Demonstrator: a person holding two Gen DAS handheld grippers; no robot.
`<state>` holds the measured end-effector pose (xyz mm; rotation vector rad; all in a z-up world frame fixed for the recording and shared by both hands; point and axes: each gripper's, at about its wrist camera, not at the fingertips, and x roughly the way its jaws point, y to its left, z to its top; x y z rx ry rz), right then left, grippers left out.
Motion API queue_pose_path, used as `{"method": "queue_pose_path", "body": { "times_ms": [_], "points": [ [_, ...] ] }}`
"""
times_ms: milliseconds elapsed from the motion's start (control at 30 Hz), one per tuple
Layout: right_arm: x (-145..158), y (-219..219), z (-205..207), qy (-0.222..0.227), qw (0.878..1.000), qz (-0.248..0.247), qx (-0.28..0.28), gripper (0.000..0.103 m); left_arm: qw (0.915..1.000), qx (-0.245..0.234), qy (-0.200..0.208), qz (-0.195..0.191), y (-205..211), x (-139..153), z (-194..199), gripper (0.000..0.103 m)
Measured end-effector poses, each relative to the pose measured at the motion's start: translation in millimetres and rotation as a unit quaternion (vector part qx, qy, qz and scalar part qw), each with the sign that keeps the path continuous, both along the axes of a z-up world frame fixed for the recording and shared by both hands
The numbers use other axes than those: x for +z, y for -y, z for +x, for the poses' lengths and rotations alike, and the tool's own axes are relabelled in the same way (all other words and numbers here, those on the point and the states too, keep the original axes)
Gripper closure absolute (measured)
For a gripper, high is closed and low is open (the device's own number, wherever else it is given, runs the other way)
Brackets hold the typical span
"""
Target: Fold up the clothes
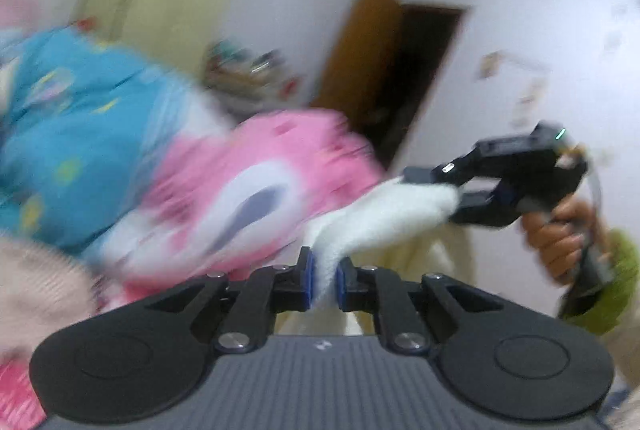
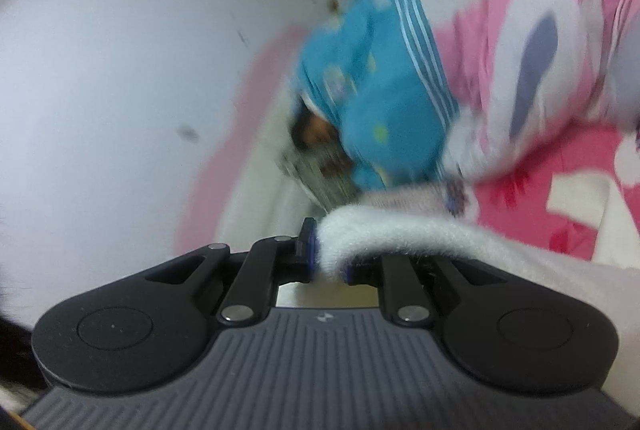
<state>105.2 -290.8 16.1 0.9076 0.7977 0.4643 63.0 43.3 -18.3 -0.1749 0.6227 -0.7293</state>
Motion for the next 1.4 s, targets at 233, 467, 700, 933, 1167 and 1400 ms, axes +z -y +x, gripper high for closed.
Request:
{"method": "queue_pose_path", "body": {
  "times_ms": [233,467,700,933,1167,1400],
  "points": [
    [-167,-70,116,-0.195,0.975,-0.086,0.059,0.044,0.9764,0.112,-0.112,0.147,-41,-118,55,0.060],
    [-247,-33,76,-0.254,0.965,-0.048,-0.045,0.044,0.9650,0.126,-0.143,0.180,-91,-157,52,0.038],
    [-247,35,-69,-0.241,0.946,0.005,-0.218,0.044,0.9673,0.058,-0.157,0.190,-51,-176,51,0.031],
    [-284,43,-142,-0.261,0.916,0.067,-0.299,0.044,0.9610,-0.027,-0.130,0.243,35,-196,66,0.029],
    [-335,67,-118,-0.284,0.902,0.151,-0.288,0.042,0.9387,-0.046,-0.122,0.319,110,-241,80,0.023],
    [-410,84,-93,-0.327,0.859,0.254,-0.301,0.037,0.9143,-0.008,-0.122,0.386,152,-295,103,0.043]
  ]
}}
